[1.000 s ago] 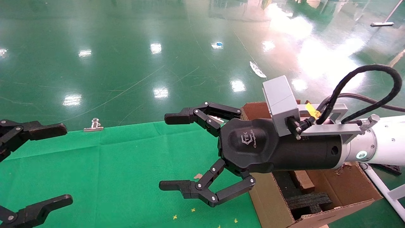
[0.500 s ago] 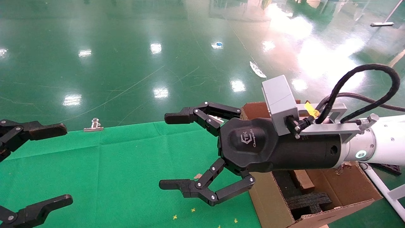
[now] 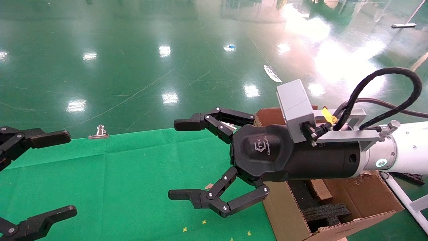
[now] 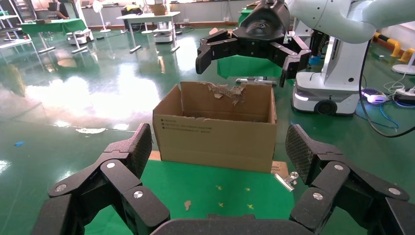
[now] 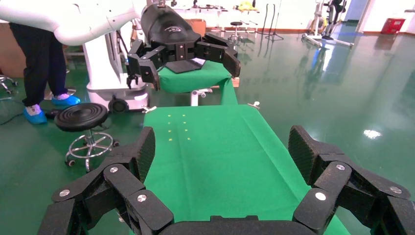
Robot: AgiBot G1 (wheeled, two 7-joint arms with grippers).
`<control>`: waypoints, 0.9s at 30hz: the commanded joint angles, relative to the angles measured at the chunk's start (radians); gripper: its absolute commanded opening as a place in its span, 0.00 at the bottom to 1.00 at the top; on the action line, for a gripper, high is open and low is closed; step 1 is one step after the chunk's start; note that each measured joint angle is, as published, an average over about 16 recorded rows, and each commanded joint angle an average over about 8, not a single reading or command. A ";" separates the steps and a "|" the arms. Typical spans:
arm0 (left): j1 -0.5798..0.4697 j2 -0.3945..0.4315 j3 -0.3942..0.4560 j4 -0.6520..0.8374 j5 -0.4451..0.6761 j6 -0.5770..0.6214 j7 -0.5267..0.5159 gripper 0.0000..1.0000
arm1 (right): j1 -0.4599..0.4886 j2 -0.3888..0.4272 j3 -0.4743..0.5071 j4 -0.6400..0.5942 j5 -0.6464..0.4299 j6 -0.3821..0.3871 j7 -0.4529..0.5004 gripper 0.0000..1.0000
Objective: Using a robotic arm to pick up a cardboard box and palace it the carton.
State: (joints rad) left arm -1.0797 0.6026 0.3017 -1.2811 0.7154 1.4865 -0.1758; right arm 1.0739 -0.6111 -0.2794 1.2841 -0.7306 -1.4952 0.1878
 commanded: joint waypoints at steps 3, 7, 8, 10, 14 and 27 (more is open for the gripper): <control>0.000 0.000 0.000 0.000 0.000 0.000 0.000 1.00 | 0.000 0.000 0.000 0.000 0.000 0.000 0.000 1.00; 0.000 0.000 0.000 0.000 0.000 0.000 0.000 1.00 | 0.000 0.000 -0.001 0.000 0.000 0.000 0.000 1.00; 0.000 0.000 0.000 0.000 0.000 0.000 0.000 1.00 | 0.001 0.000 -0.001 -0.001 0.000 0.000 0.000 1.00; 0.000 0.000 0.000 0.000 0.000 0.000 0.000 1.00 | 0.001 0.000 -0.001 -0.001 0.000 0.000 0.000 1.00; 0.000 0.000 0.000 0.000 0.000 0.000 0.000 1.00 | 0.001 0.000 -0.001 -0.001 0.000 0.000 0.000 1.00; 0.000 0.000 0.000 0.000 0.000 0.000 0.000 1.00 | 0.001 0.000 -0.001 -0.001 0.000 0.000 0.000 1.00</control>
State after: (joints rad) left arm -1.0797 0.6026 0.3017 -1.2811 0.7154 1.4865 -0.1758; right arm 1.0748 -0.6111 -0.2802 1.2834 -0.7308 -1.4951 0.1878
